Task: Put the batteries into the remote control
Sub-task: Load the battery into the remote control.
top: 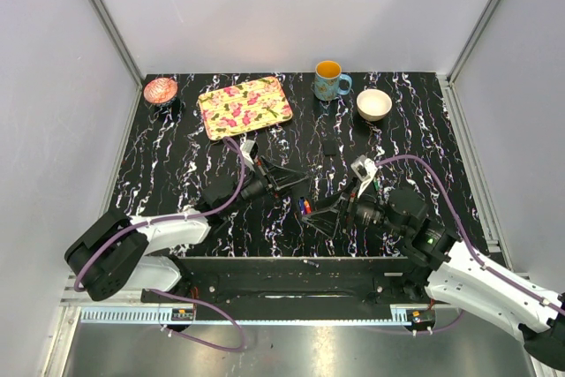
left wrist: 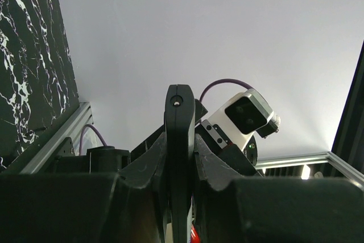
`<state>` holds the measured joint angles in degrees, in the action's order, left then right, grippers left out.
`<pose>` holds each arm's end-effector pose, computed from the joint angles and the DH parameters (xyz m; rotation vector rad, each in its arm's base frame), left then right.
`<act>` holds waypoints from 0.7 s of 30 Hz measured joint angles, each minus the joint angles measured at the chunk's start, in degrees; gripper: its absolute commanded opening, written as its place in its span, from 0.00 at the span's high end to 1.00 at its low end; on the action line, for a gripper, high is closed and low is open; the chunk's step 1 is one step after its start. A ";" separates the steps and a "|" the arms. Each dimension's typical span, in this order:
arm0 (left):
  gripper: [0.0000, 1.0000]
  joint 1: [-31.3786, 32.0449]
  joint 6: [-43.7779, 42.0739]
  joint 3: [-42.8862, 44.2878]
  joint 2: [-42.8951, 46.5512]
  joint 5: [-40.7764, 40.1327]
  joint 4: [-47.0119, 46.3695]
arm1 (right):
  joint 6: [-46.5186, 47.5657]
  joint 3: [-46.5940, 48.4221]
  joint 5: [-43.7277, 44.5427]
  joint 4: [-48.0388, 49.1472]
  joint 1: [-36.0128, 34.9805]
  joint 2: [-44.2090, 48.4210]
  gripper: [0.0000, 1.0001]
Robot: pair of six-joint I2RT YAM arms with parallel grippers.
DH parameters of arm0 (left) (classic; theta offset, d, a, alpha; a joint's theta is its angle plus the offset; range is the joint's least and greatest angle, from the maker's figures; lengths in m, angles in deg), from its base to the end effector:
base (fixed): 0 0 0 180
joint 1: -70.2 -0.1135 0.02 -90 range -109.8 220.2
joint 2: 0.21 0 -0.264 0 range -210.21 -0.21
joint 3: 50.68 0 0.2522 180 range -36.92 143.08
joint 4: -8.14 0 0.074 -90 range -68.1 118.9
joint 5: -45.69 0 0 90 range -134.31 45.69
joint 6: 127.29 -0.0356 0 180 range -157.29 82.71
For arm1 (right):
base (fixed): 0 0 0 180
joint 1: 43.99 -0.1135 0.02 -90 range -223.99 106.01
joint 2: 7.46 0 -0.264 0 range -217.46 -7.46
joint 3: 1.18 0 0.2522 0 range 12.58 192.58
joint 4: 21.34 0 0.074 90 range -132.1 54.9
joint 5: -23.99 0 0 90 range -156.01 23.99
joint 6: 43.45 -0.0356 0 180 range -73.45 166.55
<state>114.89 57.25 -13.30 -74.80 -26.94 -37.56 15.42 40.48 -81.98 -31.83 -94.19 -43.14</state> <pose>0.1756 -0.1886 0.2314 -0.4784 1.8013 -2.0937 0.0976 0.1325 0.2852 -0.5294 1.7399 1.2781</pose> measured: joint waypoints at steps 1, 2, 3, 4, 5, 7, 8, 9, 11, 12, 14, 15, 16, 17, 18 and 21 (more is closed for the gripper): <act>1.00 0.00 0.00 0.00 0.02 0.00 -0.02 | 0.00 0.00 0.00 0.28 0.00 0.00 0.14; 1.00 0.00 0.00 0.00 0.02 0.02 -0.02 | 0.00 0.00 0.00 0.50 0.00 0.00 0.14; 1.00 0.00 0.00 0.00 0.02 0.02 -0.02 | -0.02 0.00 0.00 0.66 0.00 -0.02 0.14; 1.00 0.00 0.00 -0.02 0.02 0.02 -0.07 | -0.02 0.00 0.00 0.85 0.00 -0.04 0.14; 1.00 0.00 0.00 -0.07 0.02 0.02 -0.15 | -0.02 0.00 0.00 1.14 0.00 -0.07 0.14; 1.00 0.00 0.00 -0.17 0.02 0.07 -0.17 | -0.09 0.00 0.00 1.70 0.00 -0.26 0.14; 1.00 0.00 0.00 -0.22 0.02 0.09 -0.20 | -0.13 0.00 0.02 1.81 0.00 -0.39 0.14; 1.00 0.00 0.00 -0.33 0.02 0.13 -0.26 | -0.22 0.00 0.02 1.84 0.00 -0.61 0.14; 1.00 0.00 0.00 -0.52 0.02 0.20 -0.35 | -0.31 0.00 0.02 1.95 0.00 -1.05 0.15; 1.00 0.00 0.00 -0.55 0.02 0.24 -0.35 | -0.42 0.00 0.04 2.01 0.02 -1.33 0.15; 1.00 0.00 0.00 -0.55 0.13 0.24 -0.39 | -0.52 0.00 0.02 2.05 0.02 -1.79 0.15; 1.00 0.00 0.00 -0.55 0.22 0.24 -0.39 | -0.63 0.00 0.00 2.05 0.04 -1.97 0.15; 1.00 0.02 0.00 -0.55 0.31 0.24 -0.44 | -0.70 0.00 0.00 2.05 0.04 -2.05 0.16; 1.00 0.02 -0.02 -0.55 0.31 0.24 -0.50 | -0.79 0.00 0.02 2.08 0.07 -2.10 0.16; 1.00 0.02 0.00 -0.55 0.31 0.24 -0.52 | -0.87 0.00 0.00 2.10 0.11 -2.14 0.16; 1.00 0.02 -0.02 -0.55 0.31 0.20 -0.50 | -1.31 0.00 -0.07 2.14 0.39 -2.34 0.17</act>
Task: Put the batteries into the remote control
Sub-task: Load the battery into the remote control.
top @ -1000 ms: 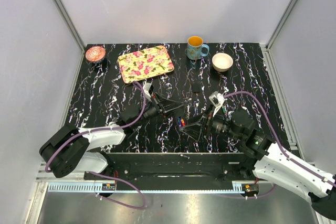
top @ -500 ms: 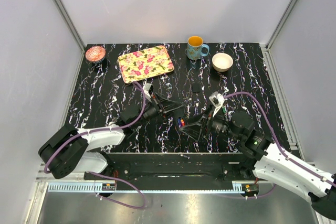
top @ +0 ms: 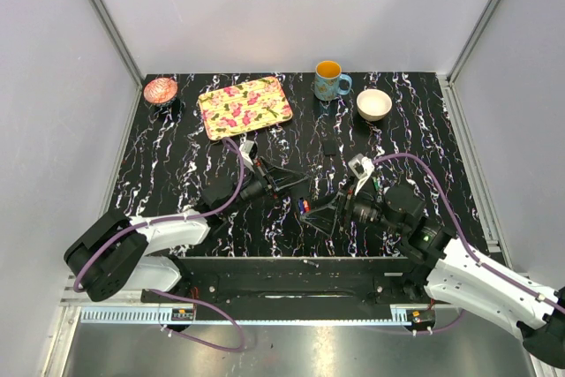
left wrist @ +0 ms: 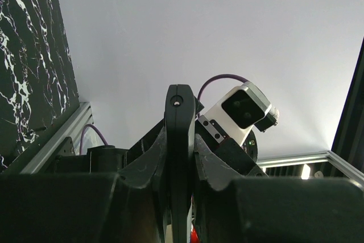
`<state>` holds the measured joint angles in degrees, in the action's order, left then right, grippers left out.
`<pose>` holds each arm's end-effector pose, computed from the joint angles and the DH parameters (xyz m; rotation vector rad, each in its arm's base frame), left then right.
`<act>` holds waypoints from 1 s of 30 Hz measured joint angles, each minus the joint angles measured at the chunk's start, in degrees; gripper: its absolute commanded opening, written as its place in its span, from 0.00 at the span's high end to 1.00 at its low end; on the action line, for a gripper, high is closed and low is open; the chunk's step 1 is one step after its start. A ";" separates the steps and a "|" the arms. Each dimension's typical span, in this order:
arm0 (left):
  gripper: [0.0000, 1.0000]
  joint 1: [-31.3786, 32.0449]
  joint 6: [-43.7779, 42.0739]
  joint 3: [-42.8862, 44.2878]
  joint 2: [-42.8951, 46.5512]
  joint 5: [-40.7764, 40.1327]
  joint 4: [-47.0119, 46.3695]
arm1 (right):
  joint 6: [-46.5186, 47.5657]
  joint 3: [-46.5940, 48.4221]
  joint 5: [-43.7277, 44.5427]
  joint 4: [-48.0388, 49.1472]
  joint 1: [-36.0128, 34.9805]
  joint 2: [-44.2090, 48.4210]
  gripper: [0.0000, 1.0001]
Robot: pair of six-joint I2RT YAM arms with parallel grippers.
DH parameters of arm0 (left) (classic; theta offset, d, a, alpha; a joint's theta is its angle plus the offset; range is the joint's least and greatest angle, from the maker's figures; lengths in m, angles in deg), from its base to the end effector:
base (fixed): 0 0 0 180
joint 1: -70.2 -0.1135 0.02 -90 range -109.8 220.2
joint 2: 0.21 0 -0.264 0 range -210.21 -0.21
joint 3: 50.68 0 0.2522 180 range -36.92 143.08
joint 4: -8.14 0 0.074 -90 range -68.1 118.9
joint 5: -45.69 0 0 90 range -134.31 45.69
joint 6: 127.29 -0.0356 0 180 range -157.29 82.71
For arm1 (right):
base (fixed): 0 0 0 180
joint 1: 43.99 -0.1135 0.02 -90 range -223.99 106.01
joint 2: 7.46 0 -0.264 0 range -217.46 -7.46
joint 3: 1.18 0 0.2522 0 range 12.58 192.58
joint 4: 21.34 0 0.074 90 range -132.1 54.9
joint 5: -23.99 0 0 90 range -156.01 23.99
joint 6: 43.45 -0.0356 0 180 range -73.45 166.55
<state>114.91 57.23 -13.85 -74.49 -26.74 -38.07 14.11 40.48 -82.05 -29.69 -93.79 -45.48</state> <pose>0.1739 -0.1873 0.2307 -0.4716 1.7987 -2.0985 0.1032 0.1374 0.2832 -0.5056 1.7546 1.2890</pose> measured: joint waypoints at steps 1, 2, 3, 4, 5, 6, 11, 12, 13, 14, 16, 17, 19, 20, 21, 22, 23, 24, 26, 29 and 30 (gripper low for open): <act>1.00 0.00 0.00 0.00 0.00 -0.02 0.00 | -0.22 0.00 -0.07 0.02 0.11 -0.11 0.17; 1.00 0.00 0.00 0.00 0.02 -0.02 0.00 | -0.50 0.00 -0.13 0.09 0.15 -0.22 0.17; 1.00 0.00 0.00 0.00 0.02 -0.02 0.00 | -0.76 0.00 -0.17 0.31 0.26 -0.33 0.17; 1.00 0.00 0.00 0.00 0.07 -0.07 0.00 | -0.98 0.00 -0.24 0.55 0.39 -0.42 0.18; 1.00 0.00 0.00 0.00 0.09 -0.11 -0.02 | -1.25 -0.04 -0.39 0.76 0.52 -0.48 0.18; 1.00 0.02 0.00 0.00 0.11 -0.20 -0.04 | -1.53 -0.07 -0.66 1.03 0.76 -0.55 0.18; 1.00 0.20 -0.04 0.00 0.11 -0.44 -0.02 | -3.02 -0.28 -2.01 2.82 1.64 -1.79 0.21; 1.00 0.22 -0.07 0.00 0.11 -0.46 -0.02 | -3.41 -0.31 -2.32 3.15 1.77 -2.14 0.22; 1.00 0.24 -0.07 0.00 0.11 -0.46 -0.04 | -3.65 -0.31 -2.73 3.48 1.95 -2.45 0.22; 1.00 0.26 -0.11 0.00 0.11 -0.52 -0.04 | -3.89 -0.31 -3.04 3.76 2.05 -2.64 0.23; 1.00 0.26 -0.15 0.00 0.11 -0.66 -0.04 | -4.39 -0.31 -3.43 4.20 2.27 -3.02 0.24; 1.00 0.26 -0.20 0.00 0.11 -0.72 -0.04 | -4.59 -0.31 -3.67 4.42 2.36 -3.21 0.25; 1.00 0.33 -0.22 0.02 0.11 -0.81 -0.04 | -4.98 -0.33 -4.31 4.85 2.60 -3.63 0.27; 1.00 0.37 -0.22 0.02 0.11 -0.90 -0.04 | -5.03 -0.35 -4.52 5.03 2.69 -3.76 0.28; 1.00 0.37 -0.20 0.02 0.11 -0.90 -0.09 | -5.20 -0.37 -4.66 5.16 2.75 -3.96 0.29; 1.00 0.42 -0.22 0.04 0.17 -0.92 -0.09 | -5.33 -0.44 -4.72 5.31 2.82 -4.15 0.29; 1.00 0.42 -0.26 0.04 0.28 -0.96 -0.07 | -5.46 -0.52 -4.83 5.46 2.84 -4.28 0.30; 1.00 0.44 -0.42 0.04 0.35 -1.01 -0.07 | -5.66 -0.61 -4.94 5.57 2.91 -4.35 0.30; 1.00 0.50 -0.46 0.04 0.44 -1.09 -0.07 | -6.08 -0.63 -5.14 5.86 3.08 -4.39 0.30; 1.00 0.66 -0.63 0.04 0.74 -1.07 -0.04 | -6.69 -1.03 -5.35 6.51 3.48 -4.39 0.30; 1.00 0.72 -0.70 0.04 0.79 -1.07 -0.07 | -6.86 -1.16 -5.49 6.84 3.58 -4.39 0.30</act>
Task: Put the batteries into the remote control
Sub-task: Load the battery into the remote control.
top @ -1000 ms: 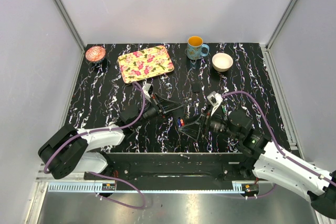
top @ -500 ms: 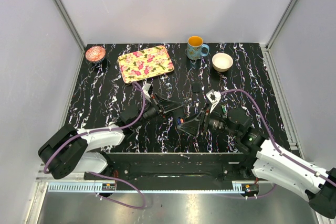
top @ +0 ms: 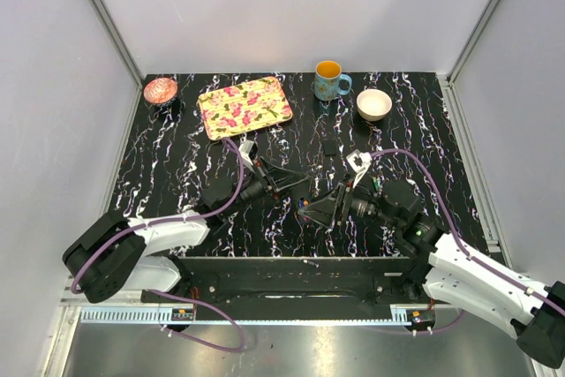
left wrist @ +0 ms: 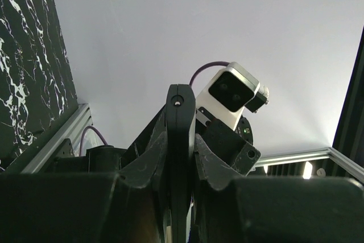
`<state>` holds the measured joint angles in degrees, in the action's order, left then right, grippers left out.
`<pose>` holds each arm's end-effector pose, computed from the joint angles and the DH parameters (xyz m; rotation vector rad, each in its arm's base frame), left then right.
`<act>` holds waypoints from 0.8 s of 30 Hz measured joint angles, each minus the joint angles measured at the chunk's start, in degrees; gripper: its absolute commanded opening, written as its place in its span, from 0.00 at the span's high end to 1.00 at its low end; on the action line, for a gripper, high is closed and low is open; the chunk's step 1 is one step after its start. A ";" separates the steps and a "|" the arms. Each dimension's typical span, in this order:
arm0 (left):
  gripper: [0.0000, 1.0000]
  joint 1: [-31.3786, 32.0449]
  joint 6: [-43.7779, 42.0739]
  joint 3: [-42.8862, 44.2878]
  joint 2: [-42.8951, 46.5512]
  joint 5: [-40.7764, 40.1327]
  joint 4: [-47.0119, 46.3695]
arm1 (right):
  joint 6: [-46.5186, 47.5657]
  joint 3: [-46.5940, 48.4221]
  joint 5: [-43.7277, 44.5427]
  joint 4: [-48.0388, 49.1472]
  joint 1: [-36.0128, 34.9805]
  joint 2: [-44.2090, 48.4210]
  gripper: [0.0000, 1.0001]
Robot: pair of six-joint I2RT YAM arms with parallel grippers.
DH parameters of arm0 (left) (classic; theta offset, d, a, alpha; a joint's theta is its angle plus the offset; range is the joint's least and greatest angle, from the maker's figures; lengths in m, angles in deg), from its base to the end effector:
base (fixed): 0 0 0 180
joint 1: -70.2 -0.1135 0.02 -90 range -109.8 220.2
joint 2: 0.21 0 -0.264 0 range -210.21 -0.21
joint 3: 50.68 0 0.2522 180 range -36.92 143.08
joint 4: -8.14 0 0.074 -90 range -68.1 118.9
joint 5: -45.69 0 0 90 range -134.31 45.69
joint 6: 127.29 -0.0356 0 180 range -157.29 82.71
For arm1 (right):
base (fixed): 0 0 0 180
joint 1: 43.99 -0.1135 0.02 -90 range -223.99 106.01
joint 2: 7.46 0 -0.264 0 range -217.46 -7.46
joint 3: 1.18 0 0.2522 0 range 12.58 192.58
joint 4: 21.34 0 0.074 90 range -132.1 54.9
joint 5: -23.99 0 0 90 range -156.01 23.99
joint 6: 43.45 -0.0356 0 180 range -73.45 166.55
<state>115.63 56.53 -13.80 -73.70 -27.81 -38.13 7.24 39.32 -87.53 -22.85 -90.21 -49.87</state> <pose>0.1711 -0.1881 0.2344 -0.4576 1.7758 -2.0983 0.1179 0.1419 0.2768 -0.4318 1.7843 1.4080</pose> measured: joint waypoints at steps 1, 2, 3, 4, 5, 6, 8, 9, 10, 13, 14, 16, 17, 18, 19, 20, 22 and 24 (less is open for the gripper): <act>1.00 0.07 -0.07 0.00 0.04 0.04 0.02 | -0.17 -0.09 -0.13 0.24 0.26 0.00 0.30; 1.00 0.17 -0.15 0.00 0.04 0.11 0.00 | -0.28 -0.13 -0.17 0.37 0.48 0.00 0.31; 1.00 0.33 -0.20 0.00 0.07 0.20 0.00 | -0.48 -0.13 -0.17 0.46 0.74 -0.02 0.31; 1.00 0.48 -0.20 0.00 0.07 0.28 0.00 | -0.63 -0.13 -0.24 0.59 1.09 -0.07 0.31; 1.00 0.61 -0.17 0.00 0.07 0.33 -0.02 | -0.72 -0.13 -0.39 0.74 1.36 -0.15 0.32; 1.00 0.70 -0.17 0.00 0.07 0.42 -0.04 | -0.90 -0.13 -0.52 1.01 1.55 -0.35 0.32; 1.00 0.83 -0.20 0.00 0.07 0.68 -0.02 | -1.11 -0.13 -0.66 1.62 1.81 -0.87 0.33; 1.00 0.90 -0.24 0.00 0.07 0.81 -0.02 | -1.27 -0.13 -0.70 1.88 1.88 -1.18 0.35; 1.00 0.94 -0.28 0.00 0.07 0.85 0.00 | -1.36 -0.13 -0.72 2.12 1.95 -1.44 0.36; 1.00 0.98 -0.48 0.00 0.07 0.90 0.00 | -1.73 -0.07 -1.44 2.97 2.03 -2.21 0.45; 1.00 0.98 -0.59 0.00 0.07 0.90 0.00 | -1.88 -0.07 -1.84 3.19 2.03 -2.38 0.49; 1.00 0.98 -0.87 0.00 0.07 0.87 0.07 | -2.19 -0.02 -2.45 3.69 2.05 -2.67 0.62; 1.00 0.98 -1.18 0.00 0.07 0.81 0.11 | -2.43 0.00 -3.06 4.11 2.05 -2.95 0.64; 1.00 0.98 -1.44 0.00 0.07 0.85 0.26 | -2.71 0.07 -3.56 4.44 2.05 -3.21 0.64; 1.00 1.01 -1.53 0.00 0.07 0.90 0.39 | -2.75 0.15 -3.82 4.63 2.05 -3.43 0.61; 1.00 1.05 -1.75 0.00 0.07 0.96 0.39 | -2.89 0.20 -4.20 4.66 2.08 -3.72 0.56; 1.00 1.03 -2.40 0.00 0.07 1.11 0.61 | -3.30 0.26 -4.81 4.68 2.14 -4.11 0.37; 1.00 1.05 -2.86 0.00 0.09 1.40 0.85 | -3.98 0.33 -5.25 4.37 2.25 -4.70 0.28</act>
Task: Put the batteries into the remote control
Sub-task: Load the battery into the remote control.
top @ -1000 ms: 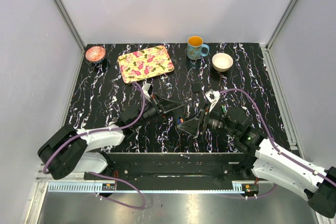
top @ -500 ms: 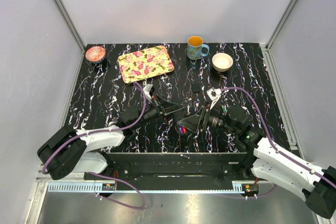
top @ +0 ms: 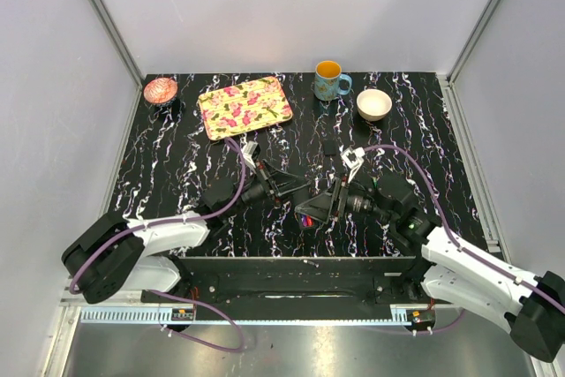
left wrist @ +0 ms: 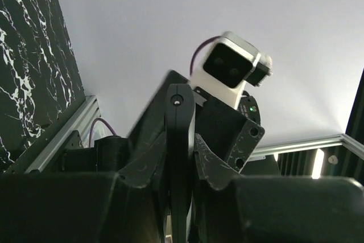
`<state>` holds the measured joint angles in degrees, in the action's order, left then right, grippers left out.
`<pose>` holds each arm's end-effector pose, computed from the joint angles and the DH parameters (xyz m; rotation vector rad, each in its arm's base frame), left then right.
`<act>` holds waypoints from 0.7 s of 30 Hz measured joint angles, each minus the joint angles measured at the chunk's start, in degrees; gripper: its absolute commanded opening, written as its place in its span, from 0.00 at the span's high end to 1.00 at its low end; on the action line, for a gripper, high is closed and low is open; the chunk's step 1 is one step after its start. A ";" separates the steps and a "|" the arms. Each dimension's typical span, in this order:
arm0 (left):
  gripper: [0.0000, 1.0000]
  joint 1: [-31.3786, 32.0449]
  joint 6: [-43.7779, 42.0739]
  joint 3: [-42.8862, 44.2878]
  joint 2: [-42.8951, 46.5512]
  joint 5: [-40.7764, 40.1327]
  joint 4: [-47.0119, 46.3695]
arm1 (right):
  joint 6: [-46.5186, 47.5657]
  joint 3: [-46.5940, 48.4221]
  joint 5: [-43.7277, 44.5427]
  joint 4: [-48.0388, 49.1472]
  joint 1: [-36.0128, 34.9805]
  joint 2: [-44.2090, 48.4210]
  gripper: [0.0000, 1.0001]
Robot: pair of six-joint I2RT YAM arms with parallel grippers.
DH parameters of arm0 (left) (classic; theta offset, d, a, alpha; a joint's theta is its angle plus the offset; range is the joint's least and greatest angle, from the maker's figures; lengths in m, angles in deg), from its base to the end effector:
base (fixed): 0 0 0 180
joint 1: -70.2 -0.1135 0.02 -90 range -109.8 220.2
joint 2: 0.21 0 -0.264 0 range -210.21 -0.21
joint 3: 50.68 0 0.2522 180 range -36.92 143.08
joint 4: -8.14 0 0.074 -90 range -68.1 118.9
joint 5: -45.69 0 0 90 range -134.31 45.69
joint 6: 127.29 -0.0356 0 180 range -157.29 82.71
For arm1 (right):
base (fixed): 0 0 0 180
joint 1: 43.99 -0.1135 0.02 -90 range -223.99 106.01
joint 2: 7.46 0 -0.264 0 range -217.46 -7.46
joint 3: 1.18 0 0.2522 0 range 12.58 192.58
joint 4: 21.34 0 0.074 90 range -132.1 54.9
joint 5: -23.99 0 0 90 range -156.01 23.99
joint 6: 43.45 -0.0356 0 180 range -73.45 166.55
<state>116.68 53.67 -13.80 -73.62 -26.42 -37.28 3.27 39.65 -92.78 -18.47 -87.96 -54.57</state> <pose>0.1669 -0.1916 0.2331 -0.3783 1.8080 -2.0820 0.1304 0.1480 0.2730 -0.4189 1.8170 1.4962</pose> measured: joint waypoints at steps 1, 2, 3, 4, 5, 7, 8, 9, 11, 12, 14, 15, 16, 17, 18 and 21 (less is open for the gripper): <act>1.00 0.09 -0.17 0.02 0.28 0.02 -0.04 | -0.44 0.02 -0.11 -0.52 0.11 -0.37 0.26; 1.00 0.13 -0.55 0.02 0.61 0.09 0.07 | -0.85 0.04 -0.20 -1.07 0.13 -0.68 0.22; 1.00 0.17 -1.11 0.02 0.98 0.11 0.28 | -1.46 0.22 -0.28 -1.77 0.17 -0.87 0.21; 1.00 0.22 -1.33 0.02 1.18 0.11 0.33 | -2.01 0.46 -0.28 -2.40 0.20 -0.90 0.21; 1.00 0.24 -1.51 0.02 1.38 0.09 0.31 | -2.54 0.76 -0.28 -3.15 0.22 -0.85 0.20; 1.00 0.26 -1.92 0.02 1.68 0.09 0.28 | -3.48 1.29 -0.31 -4.63 0.22 -0.63 0.20; 1.00 0.28 -2.10 0.04 1.73 0.09 0.28 | -3.74 1.51 -0.28 -5.35 0.22 -0.46 0.20; 1.00 0.31 -2.29 0.13 1.73 0.09 0.33 | -4.11 1.81 -0.26 -6.34 0.22 -0.17 0.21; 1.00 0.33 -2.75 0.24 1.73 0.09 0.48 | -4.57 2.29 -0.13 -7.93 0.22 0.76 0.22; 1.00 0.33 -3.02 0.35 1.73 0.09 0.72 | -4.79 2.51 -0.02 -8.61 0.24 1.40 0.24; 1.00 0.33 -3.61 0.57 1.73 0.09 1.42 | -5.16 2.86 0.15 -9.73 0.26 2.60 0.28; 1.00 0.33 -3.98 0.59 1.75 0.07 1.81 | -5.31 3.04 0.20 -10.08 0.26 3.06 0.30; 1.00 0.33 -4.20 0.59 1.77 0.07 2.34 | -5.44 3.26 0.22 -10.51 0.26 3.34 0.32; 1.00 0.33 -4.39 0.59 1.77 0.07 2.75 | -5.60 3.39 0.28 -10.62 0.26 3.48 0.34; 1.00 0.33 -4.46 0.59 1.77 0.09 2.99 | -5.68 3.52 0.28 -10.75 0.28 3.50 0.38; 1.00 0.33 -4.81 0.63 1.79 0.07 3.41 | -5.92 3.56 0.22 -11.19 0.31 3.10 0.44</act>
<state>117.01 48.86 -13.17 -71.83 -26.35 -33.87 -2.66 43.21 -92.56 -29.66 -87.65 -51.47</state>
